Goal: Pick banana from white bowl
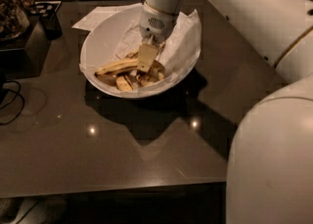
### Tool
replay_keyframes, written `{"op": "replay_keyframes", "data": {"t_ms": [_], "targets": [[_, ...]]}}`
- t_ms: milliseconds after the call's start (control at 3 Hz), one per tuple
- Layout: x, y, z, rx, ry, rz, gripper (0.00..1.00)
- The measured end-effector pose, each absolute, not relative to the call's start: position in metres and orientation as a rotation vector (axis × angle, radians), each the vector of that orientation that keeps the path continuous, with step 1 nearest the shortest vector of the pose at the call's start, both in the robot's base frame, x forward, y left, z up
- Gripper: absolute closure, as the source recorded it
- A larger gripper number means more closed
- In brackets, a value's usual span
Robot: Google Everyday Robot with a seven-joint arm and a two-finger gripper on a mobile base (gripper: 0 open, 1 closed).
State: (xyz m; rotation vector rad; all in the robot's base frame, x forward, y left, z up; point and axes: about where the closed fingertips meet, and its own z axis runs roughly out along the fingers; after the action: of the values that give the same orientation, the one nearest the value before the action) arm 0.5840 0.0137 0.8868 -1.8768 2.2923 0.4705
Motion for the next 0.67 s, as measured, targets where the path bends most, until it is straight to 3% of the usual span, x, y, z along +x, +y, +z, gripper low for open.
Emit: {"op": "replay_keyframes", "data": {"t_ms": [667], "targets": [[0.5679,0.0269,0.9164,-1.883,2.207,0.393,1.0]]}}
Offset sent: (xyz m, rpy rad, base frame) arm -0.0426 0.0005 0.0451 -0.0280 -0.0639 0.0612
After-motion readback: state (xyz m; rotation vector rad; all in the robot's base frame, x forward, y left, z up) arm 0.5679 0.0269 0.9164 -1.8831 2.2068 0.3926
